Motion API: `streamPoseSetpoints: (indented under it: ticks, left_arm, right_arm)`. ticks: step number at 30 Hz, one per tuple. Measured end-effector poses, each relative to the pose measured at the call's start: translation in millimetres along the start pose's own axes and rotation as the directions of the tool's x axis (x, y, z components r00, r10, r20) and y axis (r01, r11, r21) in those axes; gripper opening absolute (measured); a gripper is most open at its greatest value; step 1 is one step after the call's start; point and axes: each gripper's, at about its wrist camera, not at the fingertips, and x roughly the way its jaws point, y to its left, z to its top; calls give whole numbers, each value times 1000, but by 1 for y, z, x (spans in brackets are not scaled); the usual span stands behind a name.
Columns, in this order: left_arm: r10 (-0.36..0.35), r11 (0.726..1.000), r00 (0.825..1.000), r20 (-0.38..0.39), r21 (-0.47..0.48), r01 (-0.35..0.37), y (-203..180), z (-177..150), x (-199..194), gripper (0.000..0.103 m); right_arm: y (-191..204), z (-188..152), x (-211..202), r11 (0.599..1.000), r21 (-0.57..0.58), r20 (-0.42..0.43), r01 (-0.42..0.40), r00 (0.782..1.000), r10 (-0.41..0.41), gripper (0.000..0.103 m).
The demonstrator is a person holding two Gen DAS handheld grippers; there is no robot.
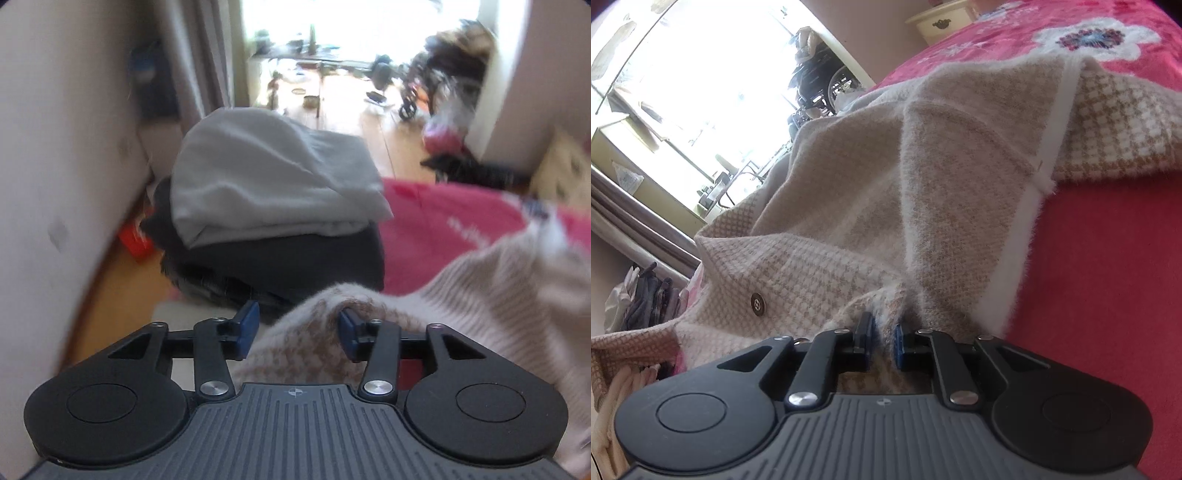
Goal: Fold clothes
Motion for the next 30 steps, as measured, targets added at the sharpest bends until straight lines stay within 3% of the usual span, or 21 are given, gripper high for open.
streamPoseSetpoints:
  ticks: [2,6,8,10,12,13,15,16,18,21,23,25,27,28,30]
  left_arm:
    - [-7,999,1000,15,-44,7,9,1,-10,47]
    - [-8,989,992,124,-145,26,34,18,-22,50]
    - [28,985,985,168,-170,1,40,21,-31,50]
    - [38,996,978,205,-89,-20,24,14,-42,52]
    - [-64,998,980,187,35,59,-5,-4,-48,55]
    - [-122,989,979,164,99,106,-22,-14,-50,57]
    - [-259,941,965,44,237,242,-70,-47,-49,58]
    - [-318,908,948,-24,281,311,-92,-67,-46,59]
    - [-416,826,895,-164,343,447,-135,-107,-39,59]
    - [-513,716,785,-347,332,614,-182,-163,-14,59]
    - [-547,676,717,-432,278,682,-203,-196,11,59]
    - [-575,644,659,-484,229,730,-218,-222,40,59]
    - [-598,626,607,-523,168,761,-228,-242,65,59]
    - [-615,616,573,-542,124,778,-232,-251,74,59]
    - [-642,592,518,-565,64,804,-239,-267,87,59]
  right_arm:
    - [-2,1,1,1000,20,-4,-8,1000,8,13]
    - [-5,1,1,999,48,-7,-22,1000,22,14]
    - [-8,1,0,997,72,-8,-33,999,34,14]
    - [-11,1,1,993,111,-7,-49,999,51,15]
    - [-18,2,0,981,178,0,-81,997,82,15]
    - [-22,1,-2,971,220,4,-95,995,97,17]
    - [-34,0,-5,937,321,25,-139,990,139,18]
    - [-38,-1,-9,916,364,48,-167,986,161,18]
    - [-43,-4,-20,882,410,117,-232,973,201,20]
    - [-43,-9,-41,832,454,209,-319,946,249,23]
    - [-38,-14,-56,820,467,238,-332,940,245,23]
    - [-27,-23,-70,854,453,209,-255,962,177,23]
    - [-15,-38,-77,885,440,127,-153,986,107,24]
    - [-11,-46,-77,894,433,78,-113,993,87,26]
    - [-5,-61,-70,905,421,-18,-62,997,76,36]
